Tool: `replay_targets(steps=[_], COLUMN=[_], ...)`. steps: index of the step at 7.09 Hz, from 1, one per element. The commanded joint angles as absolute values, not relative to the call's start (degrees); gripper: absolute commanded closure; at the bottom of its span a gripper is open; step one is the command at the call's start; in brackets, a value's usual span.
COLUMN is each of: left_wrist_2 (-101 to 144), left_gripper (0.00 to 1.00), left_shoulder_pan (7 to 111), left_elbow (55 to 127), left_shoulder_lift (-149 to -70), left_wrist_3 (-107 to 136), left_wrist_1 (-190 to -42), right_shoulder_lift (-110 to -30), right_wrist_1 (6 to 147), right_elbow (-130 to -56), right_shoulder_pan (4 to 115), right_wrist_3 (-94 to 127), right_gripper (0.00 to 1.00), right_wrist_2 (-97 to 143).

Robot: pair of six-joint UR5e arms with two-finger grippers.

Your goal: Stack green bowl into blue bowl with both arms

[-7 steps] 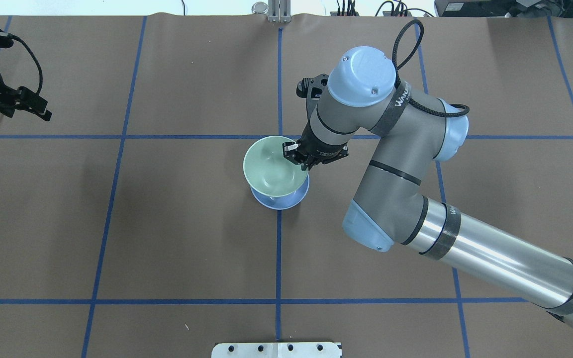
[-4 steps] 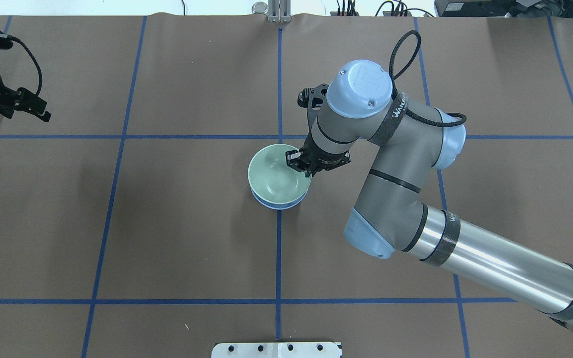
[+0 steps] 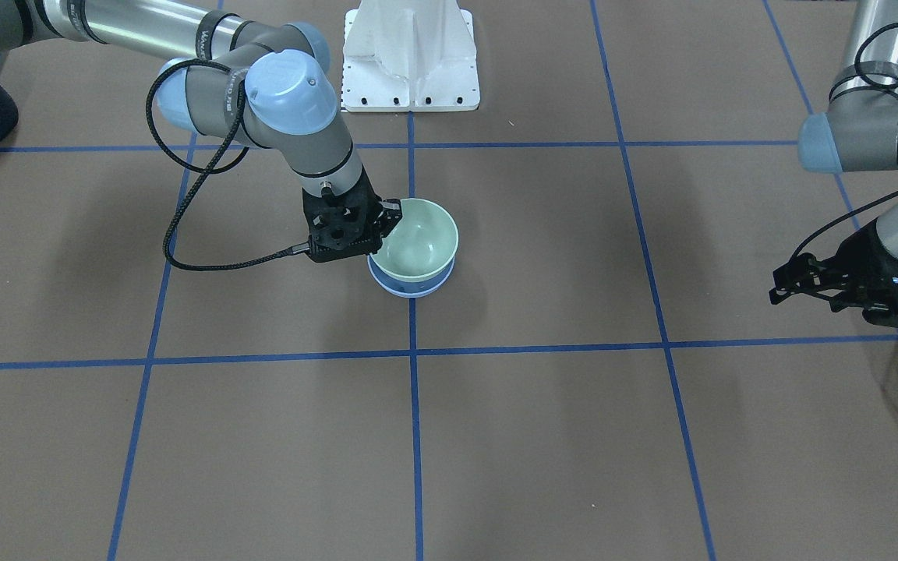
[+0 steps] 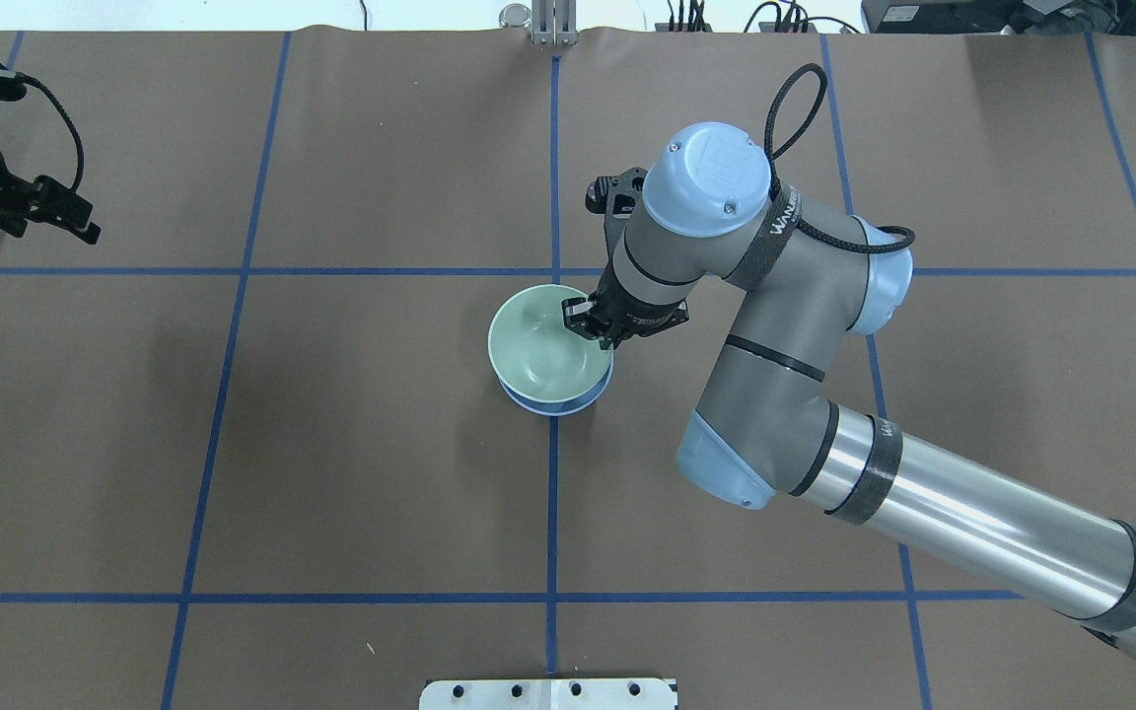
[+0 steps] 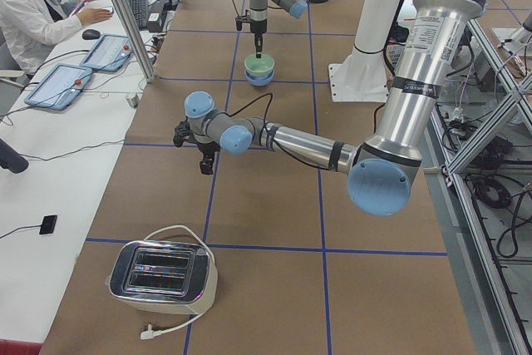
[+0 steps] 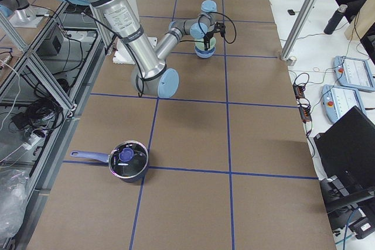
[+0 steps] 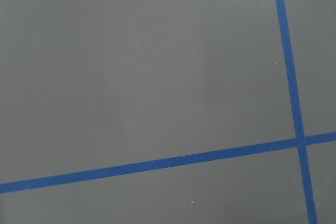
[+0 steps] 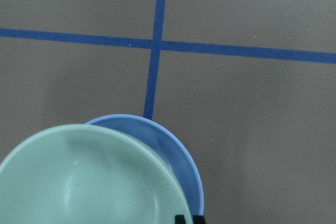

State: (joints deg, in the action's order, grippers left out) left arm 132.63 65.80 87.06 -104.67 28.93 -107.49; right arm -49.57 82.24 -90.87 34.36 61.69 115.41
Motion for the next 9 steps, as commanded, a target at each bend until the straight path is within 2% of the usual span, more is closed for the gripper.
replay_targets(steps=[1, 9], left_wrist_2=[132.6, 132.6], left_gripper=[0.02, 0.02], left_shoulder_pan=[65.7, 65.7], left_elbow=[87.0, 86.7], left_shoulder_lift=[-104.7, -104.9], left_wrist_3=[29.0, 29.1], left_wrist_1=[-107.5, -107.5], right_shoulder_lift=[-49.2, -49.7], right_wrist_1=[79.8, 80.1], right_elbow=[-88.4, -88.2], right_shoulder_pan=[34.3, 34.3], right_wrist_3=[61.7, 61.5], right_gripper=[1.0, 1.0], right_wrist_2=[115.4, 115.4])
